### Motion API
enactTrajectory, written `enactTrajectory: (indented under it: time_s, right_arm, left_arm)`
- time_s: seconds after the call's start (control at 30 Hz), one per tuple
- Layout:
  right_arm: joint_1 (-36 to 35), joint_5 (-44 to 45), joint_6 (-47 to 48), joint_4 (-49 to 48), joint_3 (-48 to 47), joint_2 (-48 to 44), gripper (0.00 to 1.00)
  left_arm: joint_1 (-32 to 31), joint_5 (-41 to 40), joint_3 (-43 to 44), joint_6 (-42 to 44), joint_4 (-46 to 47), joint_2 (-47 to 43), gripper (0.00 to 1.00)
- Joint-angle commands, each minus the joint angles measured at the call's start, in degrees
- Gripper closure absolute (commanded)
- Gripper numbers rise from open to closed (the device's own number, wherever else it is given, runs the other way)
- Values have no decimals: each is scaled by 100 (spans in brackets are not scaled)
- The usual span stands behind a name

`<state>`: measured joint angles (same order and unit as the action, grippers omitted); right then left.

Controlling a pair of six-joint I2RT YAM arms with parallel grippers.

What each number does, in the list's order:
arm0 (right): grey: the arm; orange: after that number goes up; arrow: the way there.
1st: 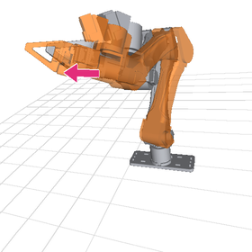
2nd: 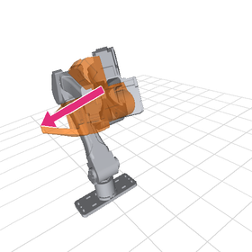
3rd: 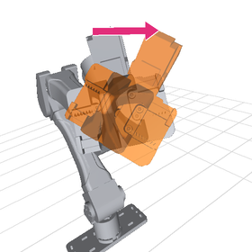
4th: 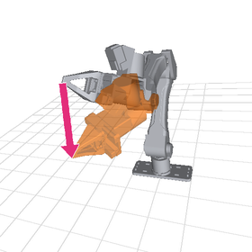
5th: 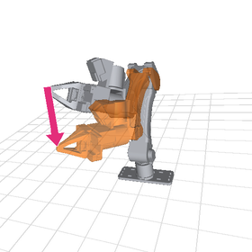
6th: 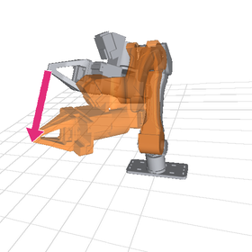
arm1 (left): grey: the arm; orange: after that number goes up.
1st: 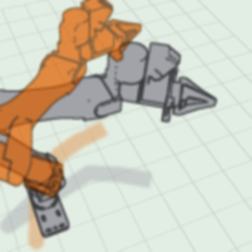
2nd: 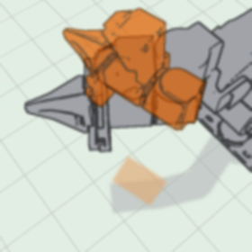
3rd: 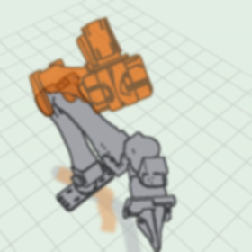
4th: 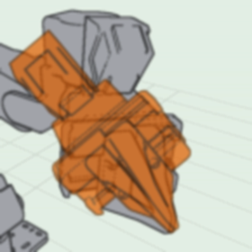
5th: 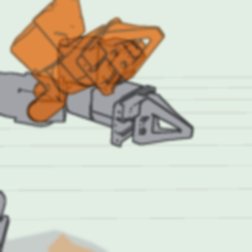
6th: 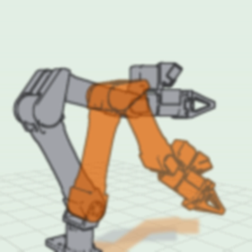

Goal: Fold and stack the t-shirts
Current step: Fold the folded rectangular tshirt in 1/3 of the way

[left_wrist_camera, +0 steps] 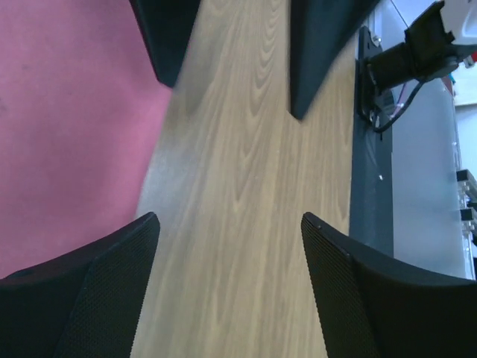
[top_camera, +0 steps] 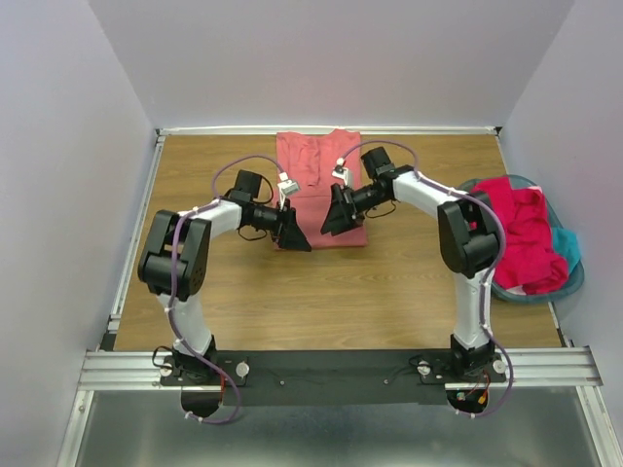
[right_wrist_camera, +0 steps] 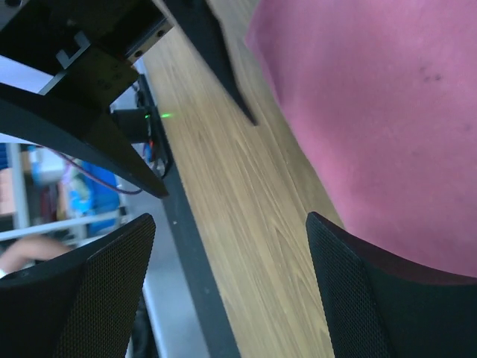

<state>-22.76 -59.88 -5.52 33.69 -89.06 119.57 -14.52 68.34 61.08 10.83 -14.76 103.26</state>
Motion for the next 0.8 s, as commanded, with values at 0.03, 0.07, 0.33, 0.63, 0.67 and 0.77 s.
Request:
enactTrajectory:
  time_s: [0.03,0.07,0.33,0.63,0.67,0.77]
  right_arm:
    - [-44,-437,-415,-258,125,619,10]
    - [-53,-446,-389,-258,151,690,10]
    - [386,-428,-11,-240,836,1183,10]
    - [492,-745,77,-205,1145,603,10]
    - [501,-745,69,-196,1154,524,10]
    - [518,-815,86,-135,1224,199,10]
  left_arm:
    - [46,251,299,-995,791,991,13]
    - [64,216,334,-1021,791,1133,13]
    - [459,224,45,-609,501,1873,12]
    - [538,435,167,708,-1009,1434,12]
    - [547,452,237,1189,-1550,1399,12]
    - [591,593,396,2307,-2693,1319,12]
